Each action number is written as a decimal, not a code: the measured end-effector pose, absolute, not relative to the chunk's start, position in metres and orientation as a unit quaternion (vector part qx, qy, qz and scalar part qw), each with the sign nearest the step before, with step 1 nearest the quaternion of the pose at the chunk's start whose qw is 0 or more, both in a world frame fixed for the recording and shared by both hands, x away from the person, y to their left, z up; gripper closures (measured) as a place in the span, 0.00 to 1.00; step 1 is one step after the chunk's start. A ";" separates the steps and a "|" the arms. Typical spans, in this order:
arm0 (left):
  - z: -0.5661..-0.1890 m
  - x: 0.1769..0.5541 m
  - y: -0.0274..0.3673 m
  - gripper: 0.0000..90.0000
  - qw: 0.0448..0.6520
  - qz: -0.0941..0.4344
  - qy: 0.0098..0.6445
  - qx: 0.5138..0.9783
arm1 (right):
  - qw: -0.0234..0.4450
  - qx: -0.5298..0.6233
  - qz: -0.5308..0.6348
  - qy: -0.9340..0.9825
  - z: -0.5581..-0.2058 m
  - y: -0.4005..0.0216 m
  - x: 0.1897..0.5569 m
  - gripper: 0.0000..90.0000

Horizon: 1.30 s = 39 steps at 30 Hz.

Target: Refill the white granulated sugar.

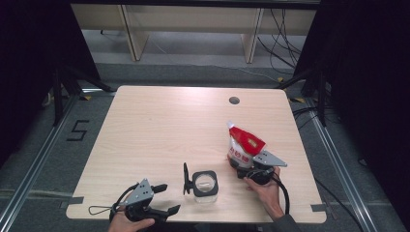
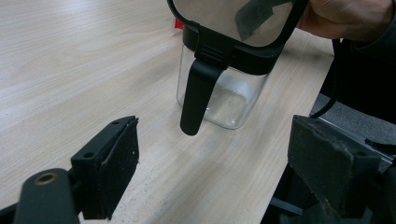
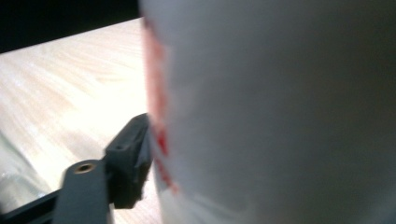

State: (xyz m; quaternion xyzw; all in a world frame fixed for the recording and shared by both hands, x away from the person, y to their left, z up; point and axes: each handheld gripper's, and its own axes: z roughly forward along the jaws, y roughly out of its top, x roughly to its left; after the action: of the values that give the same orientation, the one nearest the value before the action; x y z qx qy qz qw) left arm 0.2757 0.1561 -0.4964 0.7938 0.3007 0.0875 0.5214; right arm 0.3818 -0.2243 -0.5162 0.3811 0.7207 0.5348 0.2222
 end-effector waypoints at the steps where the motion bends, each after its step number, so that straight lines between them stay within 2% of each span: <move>1: -0.497 0.277 0.157 0.18 0.524 0.090 0.295 0.794 | 0.218 0.385 0.534 0.720 -0.515 -0.226 0.382 0.36; 16: -0.495 0.276 0.157 0.18 0.528 0.087 0.298 0.790 | 0.206 0.368 0.537 0.731 -0.515 -0.227 0.384 0.38; 18: -0.496 0.276 0.156 0.18 0.533 0.088 0.296 0.788 | 0.223 0.353 0.532 0.737 -0.514 -0.229 0.386 0.38; 21: -0.495 0.276 0.156 0.18 0.531 0.089 0.297 0.788 | 0.210 0.353 0.535 0.738 -0.514 -0.229 0.387 0.37; 25: -0.495 0.276 0.156 0.18 0.531 0.090 0.297 0.788 | 0.216 0.339 0.525 0.750 -0.511 -0.229 0.393 0.37; 26: -0.495 0.277 0.157 0.18 0.528 0.090 0.292 0.792 | 0.204 0.356 0.525 0.746 -0.511 -0.227 0.391 0.37; 27: -0.495 0.277 0.158 0.18 0.528 0.090 0.291 0.793 | 0.225 0.333 0.528 0.748 -0.512 -0.228 0.396 0.37; 31: -0.494 0.276 0.158 0.18 0.528 0.093 0.294 0.792 | 0.210 0.356 0.516 0.750 -0.509 -0.224 0.390 0.39; 37: -0.494 0.274 0.158 0.18 0.534 0.089 0.308 0.782 | 0.253 0.332 0.504 0.756 -0.507 -0.218 0.386 0.41; 39: -0.493 0.276 0.160 0.18 0.533 0.093 0.293 0.788 | 0.261 0.327 0.497 0.760 -0.506 -0.217 0.385 0.41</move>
State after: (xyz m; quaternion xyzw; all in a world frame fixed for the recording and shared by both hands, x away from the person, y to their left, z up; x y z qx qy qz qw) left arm 0.2761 0.1596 -0.4935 0.7882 0.2927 0.0929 0.5334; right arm 0.3850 -0.2175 -0.5060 0.3269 0.7600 0.4975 0.2610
